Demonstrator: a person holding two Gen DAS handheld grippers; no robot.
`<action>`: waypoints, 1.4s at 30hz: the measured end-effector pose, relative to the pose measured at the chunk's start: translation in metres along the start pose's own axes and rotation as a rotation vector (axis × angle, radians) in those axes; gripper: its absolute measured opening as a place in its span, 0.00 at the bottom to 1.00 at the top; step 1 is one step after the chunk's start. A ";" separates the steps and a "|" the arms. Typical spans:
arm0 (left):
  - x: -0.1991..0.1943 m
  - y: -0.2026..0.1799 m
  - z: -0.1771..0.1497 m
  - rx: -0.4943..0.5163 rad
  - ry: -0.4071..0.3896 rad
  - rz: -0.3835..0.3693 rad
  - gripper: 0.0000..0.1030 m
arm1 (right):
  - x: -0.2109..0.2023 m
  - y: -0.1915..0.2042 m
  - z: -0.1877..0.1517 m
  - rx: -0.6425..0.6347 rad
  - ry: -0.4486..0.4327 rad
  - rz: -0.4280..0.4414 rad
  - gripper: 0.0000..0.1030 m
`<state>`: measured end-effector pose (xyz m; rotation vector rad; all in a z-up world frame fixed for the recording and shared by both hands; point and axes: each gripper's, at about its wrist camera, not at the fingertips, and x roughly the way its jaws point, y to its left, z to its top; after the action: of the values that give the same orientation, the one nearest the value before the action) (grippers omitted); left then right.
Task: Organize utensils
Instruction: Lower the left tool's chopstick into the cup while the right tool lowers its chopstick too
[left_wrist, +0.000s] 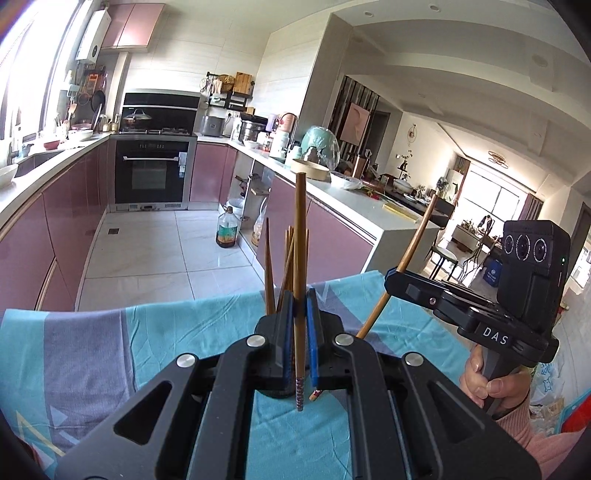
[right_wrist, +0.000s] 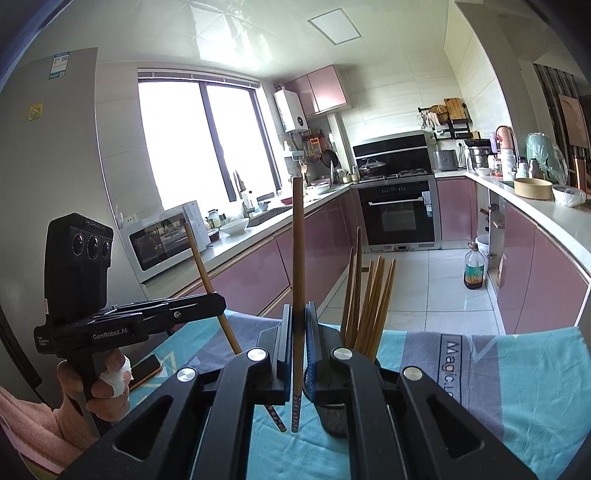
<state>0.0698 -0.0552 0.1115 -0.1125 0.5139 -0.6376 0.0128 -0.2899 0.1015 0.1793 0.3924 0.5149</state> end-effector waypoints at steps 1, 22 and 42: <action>0.000 -0.001 0.002 0.002 -0.007 0.000 0.07 | 0.000 0.001 0.002 -0.003 -0.003 0.000 0.05; 0.014 -0.007 0.022 0.018 -0.062 0.030 0.07 | 0.007 0.001 0.020 -0.026 -0.039 -0.019 0.05; 0.014 -0.024 0.022 0.018 -0.053 0.052 0.07 | 0.027 -0.009 0.023 0.007 -0.025 -0.064 0.05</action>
<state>0.0776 -0.0840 0.1308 -0.0986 0.4583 -0.5865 0.0479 -0.2851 0.1110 0.1789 0.3745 0.4481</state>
